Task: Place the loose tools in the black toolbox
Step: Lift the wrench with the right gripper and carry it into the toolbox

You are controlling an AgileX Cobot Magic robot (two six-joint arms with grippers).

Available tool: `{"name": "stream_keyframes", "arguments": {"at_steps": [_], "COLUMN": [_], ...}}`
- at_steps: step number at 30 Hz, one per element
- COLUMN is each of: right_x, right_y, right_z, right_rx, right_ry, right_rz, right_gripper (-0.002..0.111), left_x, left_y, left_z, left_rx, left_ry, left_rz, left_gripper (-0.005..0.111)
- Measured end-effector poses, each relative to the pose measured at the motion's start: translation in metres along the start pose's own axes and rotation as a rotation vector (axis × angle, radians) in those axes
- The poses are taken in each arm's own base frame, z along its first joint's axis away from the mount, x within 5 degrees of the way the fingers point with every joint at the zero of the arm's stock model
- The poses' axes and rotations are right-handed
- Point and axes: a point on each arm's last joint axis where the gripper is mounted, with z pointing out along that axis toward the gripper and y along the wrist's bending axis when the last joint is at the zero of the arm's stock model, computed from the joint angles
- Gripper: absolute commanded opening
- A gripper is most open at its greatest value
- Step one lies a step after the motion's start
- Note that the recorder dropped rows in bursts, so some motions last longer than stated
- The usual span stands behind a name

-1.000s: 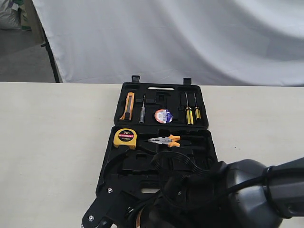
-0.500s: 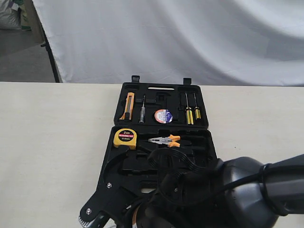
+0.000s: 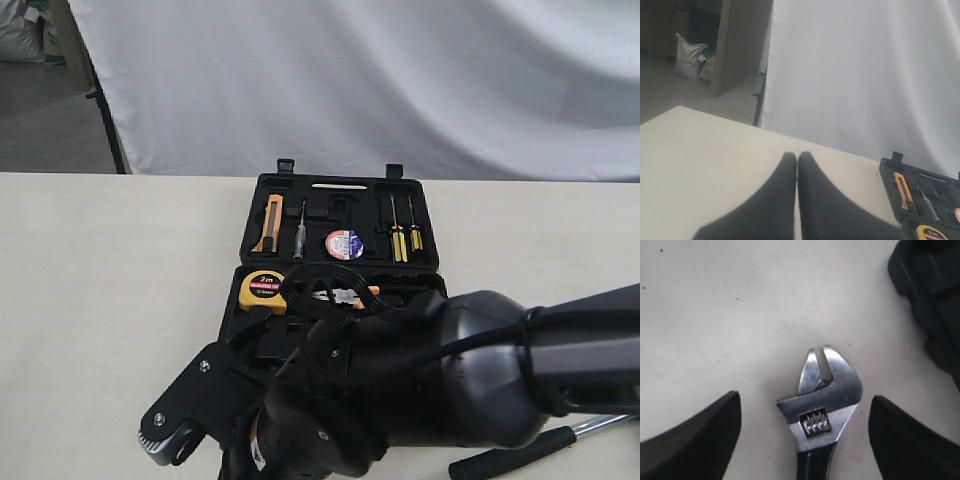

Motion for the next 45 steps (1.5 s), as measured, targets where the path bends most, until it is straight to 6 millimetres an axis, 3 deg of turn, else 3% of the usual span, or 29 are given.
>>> {"name": "stream_keyframes", "arguments": {"at_steps": [5, 7, 10, 15, 25, 38, 45], "right_x": [0.002, 0.002, -0.003, -0.005, -0.003, -0.012, -0.011], "right_y": [-0.001, -0.002, -0.002, -0.002, -0.003, -0.015, -0.032], "right_z": [0.018, 0.025, 0.026, 0.027, 0.022, -0.038, -0.049], "right_rx": [0.01, 0.016, 0.017, 0.017, 0.019, 0.149, 0.336], "right_ry": [0.071, 0.11, 0.129, 0.143, 0.178, 0.092, 0.115], "right_rz": [-0.028, -0.041, -0.042, -0.051, -0.1, -0.214, -0.223], "right_gripper": [0.068, 0.063, 0.043, -0.001, 0.0, 0.0, 0.0], "left_x": [0.0, 0.0, 0.0, 0.0, 0.0, 0.0, 0.0], "left_y": [0.0, 0.0, 0.0, 0.0, 0.0, 0.0, 0.0], "left_z": [0.0, 0.0, 0.0, 0.0, 0.0, 0.0, 0.0], "left_rx": [0.0, 0.0, 0.0, 0.0, 0.0, 0.0, 0.0], "left_ry": [0.0, 0.0, 0.0, 0.0, 0.0, 0.0, 0.0], "left_rz": [0.0, 0.0, 0.0, 0.0, 0.0, 0.0, 0.0], "left_gripper": [0.001, 0.001, 0.001, 0.001, 0.001, 0.001, 0.001]}}
